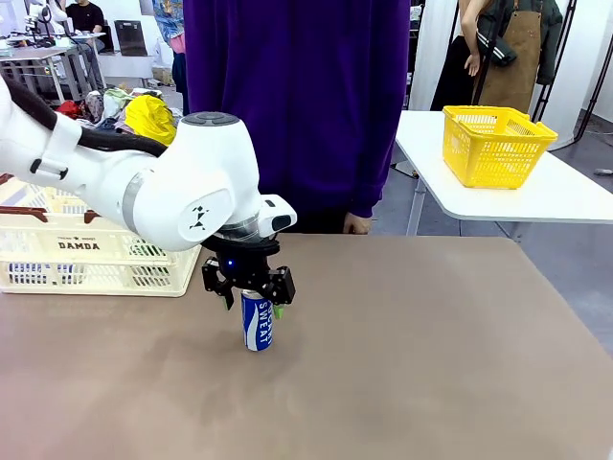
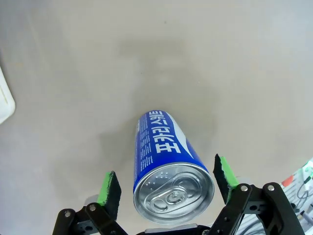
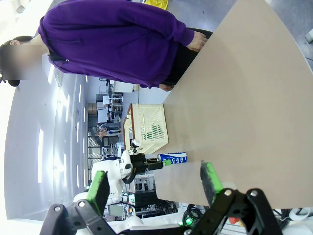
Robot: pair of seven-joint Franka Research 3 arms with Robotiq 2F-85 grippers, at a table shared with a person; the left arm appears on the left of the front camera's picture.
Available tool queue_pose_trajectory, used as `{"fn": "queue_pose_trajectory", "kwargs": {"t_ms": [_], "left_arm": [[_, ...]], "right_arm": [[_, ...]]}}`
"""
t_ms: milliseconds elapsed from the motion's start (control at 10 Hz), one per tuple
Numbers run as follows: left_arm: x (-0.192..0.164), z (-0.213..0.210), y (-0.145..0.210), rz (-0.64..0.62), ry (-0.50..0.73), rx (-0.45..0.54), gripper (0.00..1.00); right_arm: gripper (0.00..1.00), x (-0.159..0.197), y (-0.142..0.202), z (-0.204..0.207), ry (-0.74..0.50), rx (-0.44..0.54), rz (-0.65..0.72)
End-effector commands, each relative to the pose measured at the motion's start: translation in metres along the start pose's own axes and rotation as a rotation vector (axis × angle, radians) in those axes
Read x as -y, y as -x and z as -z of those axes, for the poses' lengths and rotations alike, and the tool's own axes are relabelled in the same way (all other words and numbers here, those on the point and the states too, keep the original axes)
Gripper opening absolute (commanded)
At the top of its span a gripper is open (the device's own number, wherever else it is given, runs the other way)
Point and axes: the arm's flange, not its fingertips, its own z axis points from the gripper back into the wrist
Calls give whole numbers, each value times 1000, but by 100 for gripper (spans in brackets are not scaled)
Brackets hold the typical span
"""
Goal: Place the drinks into the Shopping basket.
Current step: Pick up one drink and place it into the Shopping basket.
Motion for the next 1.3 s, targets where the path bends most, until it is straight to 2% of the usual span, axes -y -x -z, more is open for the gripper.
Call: {"fn": "queue_pose_trajectory", "kwargs": {"t_ms": [0,200,300,400,500,1200], "left_arm": [[0,-2,-6,26,-25,13,100],[2,-2,-7,31,-30,6,100],[3,-3,-7,28,-36,10,73],[3,-3,-7,30,-41,9,15],[4,-3,-7,34,-40,8,0],[6,1,-6,52,-29,-11,0]], "right_arm": [[100,-1,-3,0,-28,9,-26],[100,-1,-3,0,-28,9,-26],[100,-1,-3,0,-28,9,-26],[100,-1,-3,0,-28,9,-26],[100,-1,-3,0,-28,9,-26],[100,-1,-3,0,-28,9,-26]]}}
